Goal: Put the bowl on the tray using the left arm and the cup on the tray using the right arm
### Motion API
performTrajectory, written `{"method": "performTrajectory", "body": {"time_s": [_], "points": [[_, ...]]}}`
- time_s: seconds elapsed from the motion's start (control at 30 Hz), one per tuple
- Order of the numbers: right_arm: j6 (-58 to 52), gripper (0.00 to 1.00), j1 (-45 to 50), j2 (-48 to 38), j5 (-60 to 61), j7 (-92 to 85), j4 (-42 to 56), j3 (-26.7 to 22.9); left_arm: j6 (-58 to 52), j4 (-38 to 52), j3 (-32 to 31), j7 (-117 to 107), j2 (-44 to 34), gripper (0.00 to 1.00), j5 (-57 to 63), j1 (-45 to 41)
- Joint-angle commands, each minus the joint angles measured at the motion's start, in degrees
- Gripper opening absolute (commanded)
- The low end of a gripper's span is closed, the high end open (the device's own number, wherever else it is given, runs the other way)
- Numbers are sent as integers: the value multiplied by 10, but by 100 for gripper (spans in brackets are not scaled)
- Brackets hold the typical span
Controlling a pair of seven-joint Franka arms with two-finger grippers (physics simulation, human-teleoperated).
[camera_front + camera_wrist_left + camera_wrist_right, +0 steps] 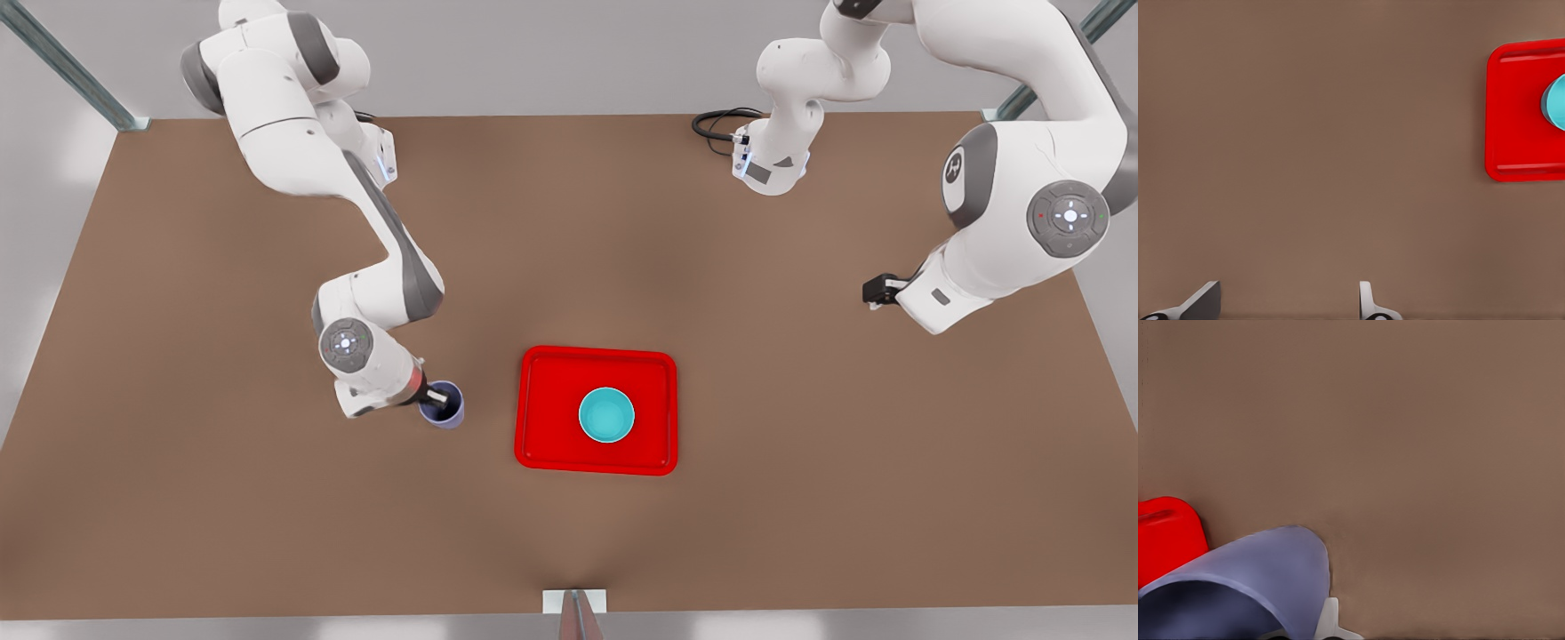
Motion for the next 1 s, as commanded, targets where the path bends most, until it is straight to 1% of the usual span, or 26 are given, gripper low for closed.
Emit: {"method": "performTrajectory", "body": {"time_s": [0.0, 0.1, 0.23, 0.37, 0.53, 0.7, 0.87, 0.9, 0.93, 0.97], "points": [[0, 21, 7, 0, -3, 12, 1, 0, 0, 0, 0, 0, 0, 100, 0, 0], [1, 21, 46, 20, -4, 80, 31, 0, 0, 0, 0, 0, 0, 100, 0, 0], [73, 21, 110, 51, -5, 182, 39, 0, 1, 0, 0, 0, 1, 100, 0, 0], [99, 21, 153, 64, -6, 235, 39, 0, -1, 0, 0, 0, -1, 100, 0, 0], [99, 21, 160, 66, -13, 233, 34, -1, -4, -1, 0, 0, 1, 100, 0, 0], [100, 21, 160, 100, -16, 229, 38, -2, -4, -1, 0, 0, 8, 100, 0, 0], [101, 21, 160, 114, -16, 229, 38, -2, -4, -1, 0, -1, 10, 100, 0, 0], [101, 34, 160, 114, -16, 229, 38, -2, -4, -1, 0, -1, 10, 100, 0, 0], [101, 100, 160, 114, -16, 231, 38, -2, -7, -1, 0, -1, 10, 100, 0, 0], [100, 100, 161, 114, -17, 231, 38, -2, -7, -1, 0, -1, 10, 100, 0, 0]]}}
